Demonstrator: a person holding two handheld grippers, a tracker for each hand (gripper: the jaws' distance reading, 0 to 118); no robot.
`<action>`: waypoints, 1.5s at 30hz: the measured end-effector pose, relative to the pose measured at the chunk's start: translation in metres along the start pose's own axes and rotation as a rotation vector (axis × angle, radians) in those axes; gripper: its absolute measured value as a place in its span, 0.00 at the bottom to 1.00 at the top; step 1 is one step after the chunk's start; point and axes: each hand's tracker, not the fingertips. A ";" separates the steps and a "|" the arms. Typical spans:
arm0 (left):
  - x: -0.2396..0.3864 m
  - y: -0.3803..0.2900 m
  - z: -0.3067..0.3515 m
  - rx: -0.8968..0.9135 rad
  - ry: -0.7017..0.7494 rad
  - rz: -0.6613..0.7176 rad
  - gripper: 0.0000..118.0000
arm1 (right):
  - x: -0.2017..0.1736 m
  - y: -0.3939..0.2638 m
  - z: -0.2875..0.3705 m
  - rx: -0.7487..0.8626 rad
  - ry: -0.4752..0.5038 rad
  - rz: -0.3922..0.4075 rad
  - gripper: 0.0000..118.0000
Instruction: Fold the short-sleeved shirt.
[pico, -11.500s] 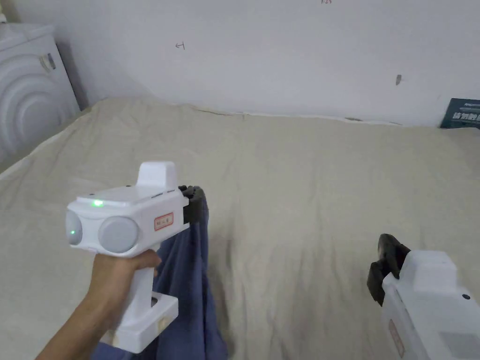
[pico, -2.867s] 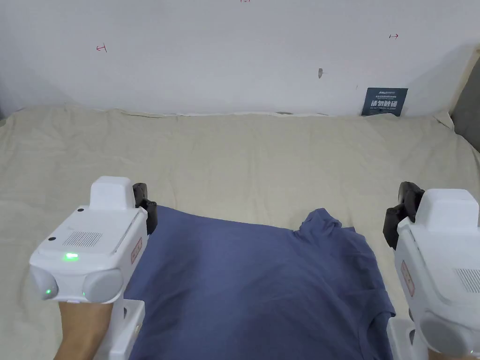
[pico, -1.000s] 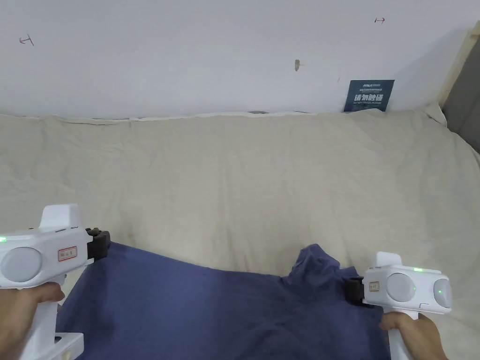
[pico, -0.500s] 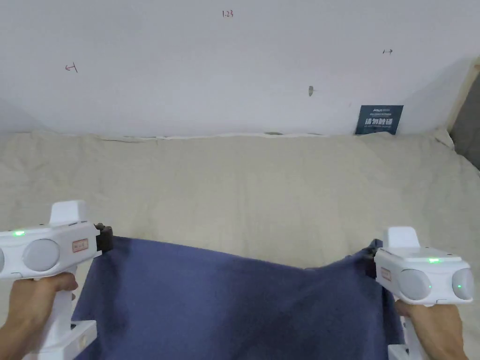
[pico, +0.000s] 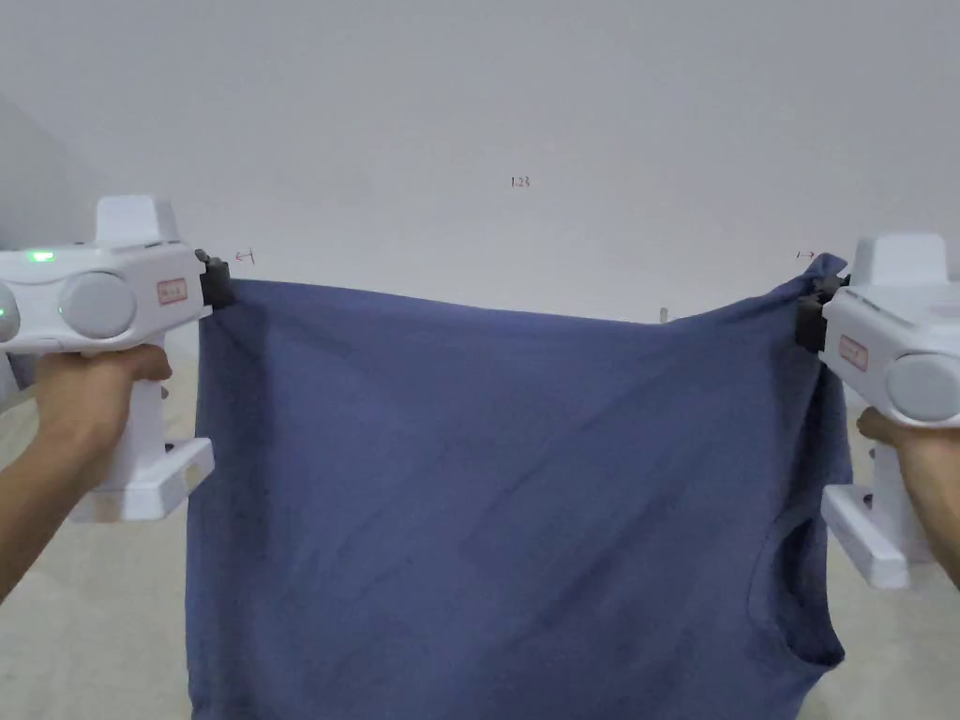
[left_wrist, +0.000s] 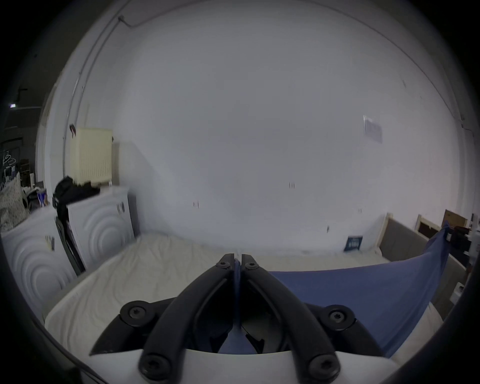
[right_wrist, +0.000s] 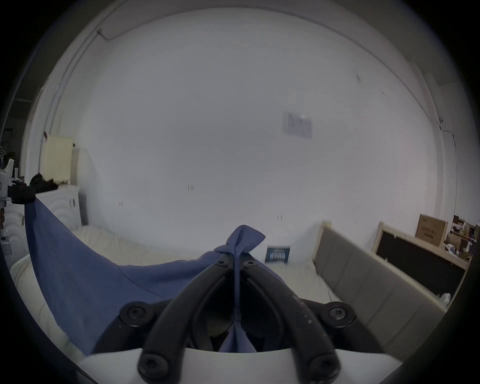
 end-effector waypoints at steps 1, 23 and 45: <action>0.001 0.014 0.000 0.033 0.007 -0.005 0.03 | 0.001 0.015 0.000 0.023 0.000 -0.001 0.05; 0.004 -0.077 -0.123 -0.092 0.081 -0.031 0.03 | -0.002 -0.062 -0.106 -0.118 0.105 -0.083 0.05; -0.057 -0.351 0.061 -0.575 0.074 0.012 0.03 | -0.021 -0.316 0.089 -0.545 0.208 -0.180 0.05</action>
